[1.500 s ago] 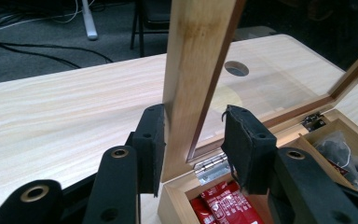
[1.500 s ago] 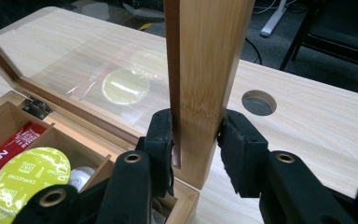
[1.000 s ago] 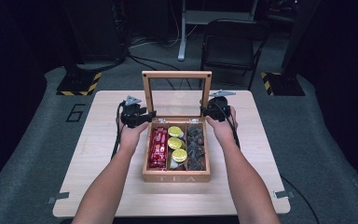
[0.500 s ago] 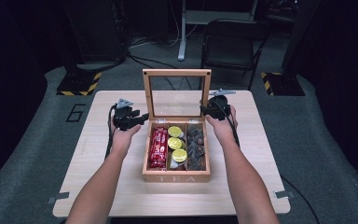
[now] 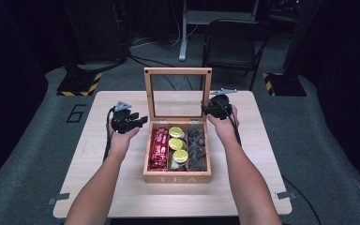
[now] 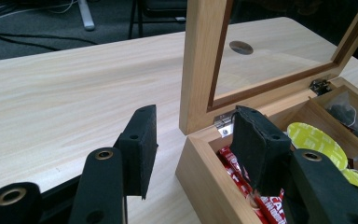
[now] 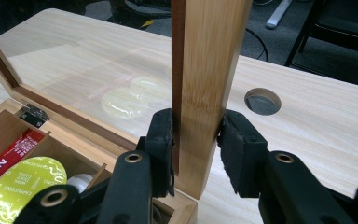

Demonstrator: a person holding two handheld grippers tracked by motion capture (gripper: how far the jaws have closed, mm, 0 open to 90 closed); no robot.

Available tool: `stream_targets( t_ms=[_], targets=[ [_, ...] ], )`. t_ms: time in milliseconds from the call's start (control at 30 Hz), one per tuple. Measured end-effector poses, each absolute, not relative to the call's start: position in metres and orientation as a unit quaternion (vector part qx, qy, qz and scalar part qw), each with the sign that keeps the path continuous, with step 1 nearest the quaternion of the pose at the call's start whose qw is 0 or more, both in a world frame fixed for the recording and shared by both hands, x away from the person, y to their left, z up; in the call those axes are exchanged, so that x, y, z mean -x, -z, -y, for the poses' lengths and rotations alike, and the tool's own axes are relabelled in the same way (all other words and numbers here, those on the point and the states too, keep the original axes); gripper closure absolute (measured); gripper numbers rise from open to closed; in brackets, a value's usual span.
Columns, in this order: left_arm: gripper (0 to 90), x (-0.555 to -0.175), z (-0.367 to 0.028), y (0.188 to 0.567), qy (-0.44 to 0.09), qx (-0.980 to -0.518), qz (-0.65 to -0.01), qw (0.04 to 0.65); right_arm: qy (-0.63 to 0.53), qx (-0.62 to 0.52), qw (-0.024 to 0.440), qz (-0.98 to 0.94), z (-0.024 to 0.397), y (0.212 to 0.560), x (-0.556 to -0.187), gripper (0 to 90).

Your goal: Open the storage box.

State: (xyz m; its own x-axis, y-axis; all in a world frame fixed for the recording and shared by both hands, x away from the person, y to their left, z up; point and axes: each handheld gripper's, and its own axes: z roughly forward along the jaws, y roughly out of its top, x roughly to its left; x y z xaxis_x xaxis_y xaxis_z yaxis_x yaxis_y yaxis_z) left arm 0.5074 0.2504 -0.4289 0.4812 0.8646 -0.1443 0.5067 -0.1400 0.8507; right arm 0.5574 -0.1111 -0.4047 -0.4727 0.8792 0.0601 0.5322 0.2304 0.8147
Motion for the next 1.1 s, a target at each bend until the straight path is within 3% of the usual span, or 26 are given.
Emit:
stream_targets(
  t_ms=[1100],
  targets=[
    [50.6, -0.5006, -0.2528, 0.4341, -0.186, -0.730, -0.471, 0.459, -0.404, -0.476, 0.218, -0.749, 0.1086, 0.4089, -0.5648, 63.9]
  ],
)
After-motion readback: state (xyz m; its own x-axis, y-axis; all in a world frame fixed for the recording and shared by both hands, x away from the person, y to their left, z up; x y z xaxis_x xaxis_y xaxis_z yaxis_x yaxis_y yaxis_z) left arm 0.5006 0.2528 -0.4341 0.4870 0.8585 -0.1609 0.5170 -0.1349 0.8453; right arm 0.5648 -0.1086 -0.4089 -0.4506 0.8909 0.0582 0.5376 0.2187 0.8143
